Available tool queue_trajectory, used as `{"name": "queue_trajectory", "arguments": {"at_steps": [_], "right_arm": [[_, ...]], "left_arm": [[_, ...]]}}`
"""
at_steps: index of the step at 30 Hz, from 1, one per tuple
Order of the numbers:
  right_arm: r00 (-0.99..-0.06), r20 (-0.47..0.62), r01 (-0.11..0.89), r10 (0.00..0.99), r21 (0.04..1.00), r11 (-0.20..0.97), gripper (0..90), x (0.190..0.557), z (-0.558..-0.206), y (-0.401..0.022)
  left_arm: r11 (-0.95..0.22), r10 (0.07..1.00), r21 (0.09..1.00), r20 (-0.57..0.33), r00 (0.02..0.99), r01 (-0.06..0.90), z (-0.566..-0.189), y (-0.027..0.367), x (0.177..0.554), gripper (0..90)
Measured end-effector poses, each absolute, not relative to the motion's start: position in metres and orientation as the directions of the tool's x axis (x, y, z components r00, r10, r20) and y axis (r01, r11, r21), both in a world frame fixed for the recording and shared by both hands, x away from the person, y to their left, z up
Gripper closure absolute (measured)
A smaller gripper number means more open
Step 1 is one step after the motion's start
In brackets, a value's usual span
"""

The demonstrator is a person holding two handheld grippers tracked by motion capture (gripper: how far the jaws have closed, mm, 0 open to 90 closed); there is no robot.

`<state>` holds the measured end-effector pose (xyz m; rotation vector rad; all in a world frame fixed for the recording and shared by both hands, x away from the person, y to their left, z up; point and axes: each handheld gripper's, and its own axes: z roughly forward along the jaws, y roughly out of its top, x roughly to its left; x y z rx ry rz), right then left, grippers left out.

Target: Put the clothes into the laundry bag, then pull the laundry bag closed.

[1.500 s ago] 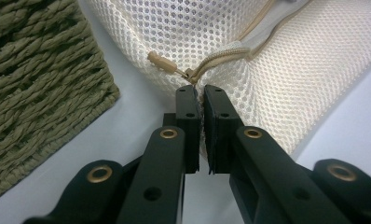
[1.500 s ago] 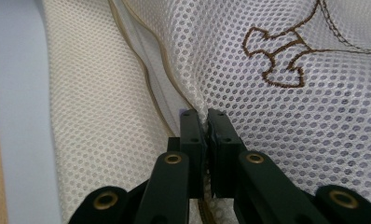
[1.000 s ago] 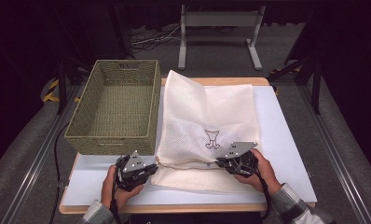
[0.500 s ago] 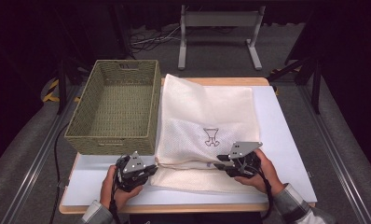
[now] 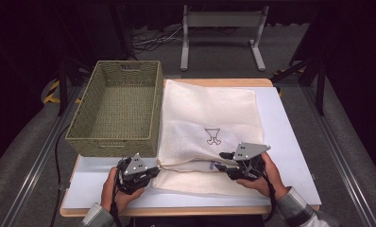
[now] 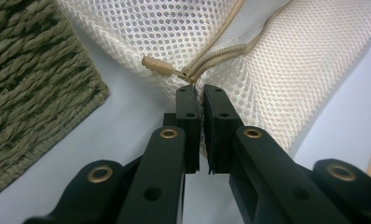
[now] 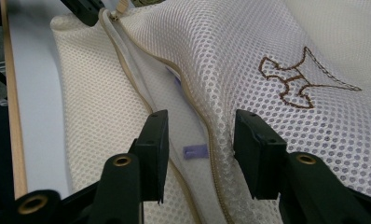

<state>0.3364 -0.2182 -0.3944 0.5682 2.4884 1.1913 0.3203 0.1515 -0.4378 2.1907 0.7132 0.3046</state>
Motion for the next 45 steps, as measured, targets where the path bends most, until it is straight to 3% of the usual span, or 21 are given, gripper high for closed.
{"name": "queue_trajectory", "arguments": {"at_steps": [45], "right_arm": [[-0.873,-0.083,0.215,0.481,0.819,0.532,55.7,0.344,-0.392,-0.197]], "left_arm": [[-0.532,0.559,0.752,-0.033,0.828,0.389,-0.438,0.154,0.319,85.9]]}}
